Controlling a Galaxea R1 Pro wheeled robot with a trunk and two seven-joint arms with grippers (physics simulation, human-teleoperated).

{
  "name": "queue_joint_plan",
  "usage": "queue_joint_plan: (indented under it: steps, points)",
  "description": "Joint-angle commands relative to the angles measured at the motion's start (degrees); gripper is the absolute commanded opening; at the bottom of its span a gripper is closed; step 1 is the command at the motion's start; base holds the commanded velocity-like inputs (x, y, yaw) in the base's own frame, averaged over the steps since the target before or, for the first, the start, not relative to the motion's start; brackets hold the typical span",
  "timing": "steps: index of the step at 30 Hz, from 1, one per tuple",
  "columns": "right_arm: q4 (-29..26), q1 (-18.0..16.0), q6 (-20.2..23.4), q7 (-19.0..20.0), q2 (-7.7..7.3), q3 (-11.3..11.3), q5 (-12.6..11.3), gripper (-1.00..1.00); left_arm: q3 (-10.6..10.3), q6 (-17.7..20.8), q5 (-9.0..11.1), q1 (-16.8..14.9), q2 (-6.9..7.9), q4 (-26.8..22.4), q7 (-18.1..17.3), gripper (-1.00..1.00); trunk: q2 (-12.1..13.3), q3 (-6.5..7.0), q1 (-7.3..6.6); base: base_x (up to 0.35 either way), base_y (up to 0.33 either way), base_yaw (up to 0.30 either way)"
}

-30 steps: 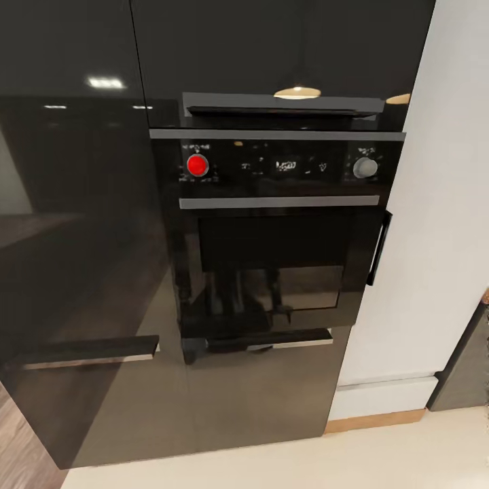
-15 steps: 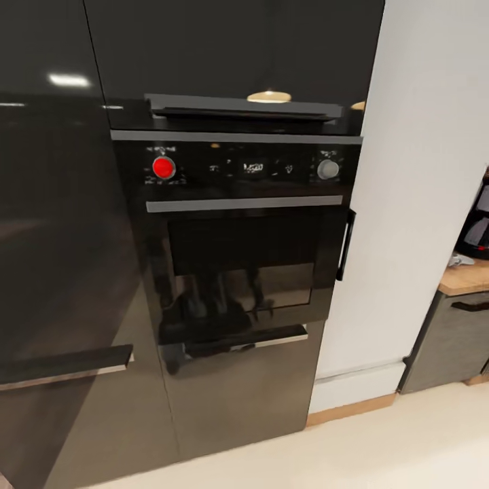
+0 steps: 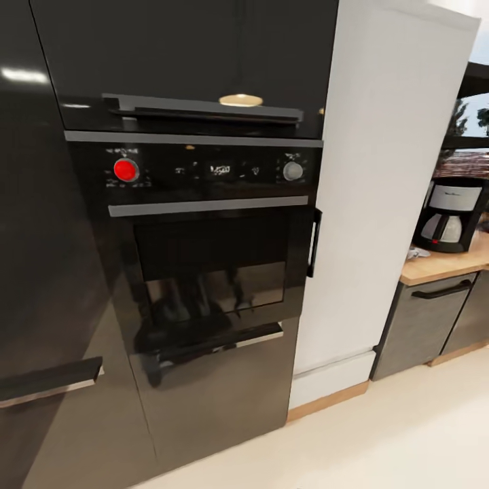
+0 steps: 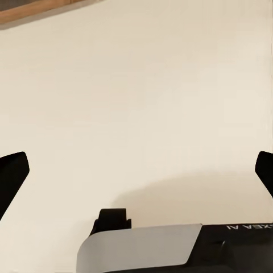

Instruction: Set up a coffee station on the kitchen countertop: keep the coffee maker on the countertop, move the bottle of coffee from the kitchen shelf to the counter next to the coffee maker, place a paper coffee filter on top of the coffee maker, put the saucer next to the coffee maker with the coffee cup on the saucer, and place the electric kettle next to the coffee maker.

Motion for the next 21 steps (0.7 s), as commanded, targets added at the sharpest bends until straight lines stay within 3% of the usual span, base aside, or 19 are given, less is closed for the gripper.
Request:
queue_joint_plan:
  steps: [1, 21]
  points:
    - [0.1, 0.0, -0.2, 0.0, 0.00, 0.0, 0.0, 1.00, 0.0, -0.1, 0.0, 0.0, 0.00, -0.1, 0.0, 1.00, 0.0, -0.02, 0.00, 0.000, 0.000, -0.236]
    - [0.1, 0.0, -0.2, 0.0, 0.00, 0.0, 0.0, 1.00, 0.1, -0.1, 0.1, 0.0, 0.00, -0.1, 0.0, 1.00, 0.0, 0.59, 0.00, 0.000, 0.000, -0.236]
